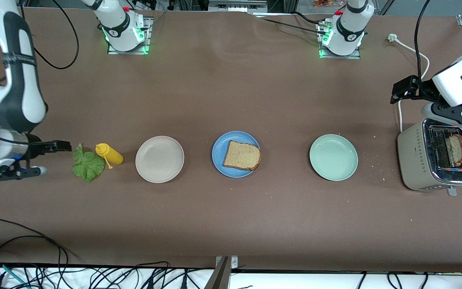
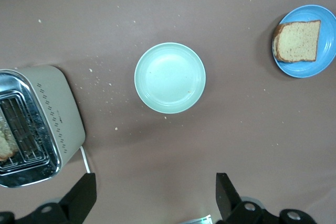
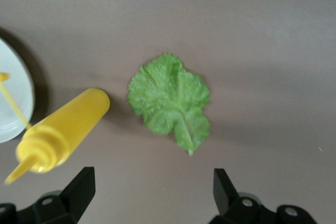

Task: Make sandwich in blue plate with both arms
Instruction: 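Retract the left gripper while the right gripper reaches the lettuce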

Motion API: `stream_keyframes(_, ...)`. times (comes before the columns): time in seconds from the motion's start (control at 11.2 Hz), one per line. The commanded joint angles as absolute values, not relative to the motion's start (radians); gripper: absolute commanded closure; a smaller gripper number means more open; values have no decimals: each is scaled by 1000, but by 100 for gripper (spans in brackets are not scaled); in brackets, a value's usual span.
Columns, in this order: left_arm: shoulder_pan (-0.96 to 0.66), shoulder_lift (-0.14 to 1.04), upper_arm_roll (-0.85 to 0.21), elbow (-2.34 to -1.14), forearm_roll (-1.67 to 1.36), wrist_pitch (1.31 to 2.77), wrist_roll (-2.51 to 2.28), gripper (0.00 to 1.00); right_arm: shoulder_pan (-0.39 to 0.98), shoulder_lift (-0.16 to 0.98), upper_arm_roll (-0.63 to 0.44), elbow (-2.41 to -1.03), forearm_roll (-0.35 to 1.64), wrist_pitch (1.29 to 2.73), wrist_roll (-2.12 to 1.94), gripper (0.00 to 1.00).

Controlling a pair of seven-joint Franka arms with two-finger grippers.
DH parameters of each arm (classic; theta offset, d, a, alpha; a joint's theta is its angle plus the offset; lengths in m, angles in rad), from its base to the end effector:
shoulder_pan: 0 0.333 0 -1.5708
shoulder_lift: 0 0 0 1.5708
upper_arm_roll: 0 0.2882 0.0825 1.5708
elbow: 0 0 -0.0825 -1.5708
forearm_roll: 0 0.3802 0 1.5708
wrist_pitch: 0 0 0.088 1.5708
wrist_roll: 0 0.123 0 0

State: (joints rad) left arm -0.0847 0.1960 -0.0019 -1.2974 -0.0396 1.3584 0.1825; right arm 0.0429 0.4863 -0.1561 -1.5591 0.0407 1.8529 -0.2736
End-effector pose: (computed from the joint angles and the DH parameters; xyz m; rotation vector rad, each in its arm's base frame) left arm 0.5777 -0.0556 0.5777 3.0597 -0.4231 -0.2056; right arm 0.6438 -0.0591 0.3144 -3.1176 -0.2443 0.2979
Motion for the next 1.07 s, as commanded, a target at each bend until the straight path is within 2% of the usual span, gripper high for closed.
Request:
stream_keyframes(0.0, -86, -35, -2, -1605, 17, 1565, 167, 0, 9, 515, -123, -1669, 51, 2043, -359, 0)
stream_keyframes(0.44, -48, -49, -8, -1618, 14, 1525, 167, 0, -43, 633, -100, -1672, 51, 2152, -428, 0)
stream_keyframes(0.62, 46, -49, -73, -1615, 6, 1517, 170, 0, -60, 689, -100, -1669, 58, 2235, -474, 0)
stream_keyframes(0.8, 52, -43, -74, -1617, 8, 1516, 170, 0, -66, 712, -88, -1667, 58, 2275, -480, 0)
stream_keyframes(0.89, 52, -35, -74, -1611, 11, 1514, 170, 0, -71, 715, -86, -1667, 58, 2278, -482, 3)
stream_keyframes(0.98, 52, -32, -74, -1605, 11, 1516, 170, 0, -71, 715, -84, -1667, 58, 2276, -495, 16)
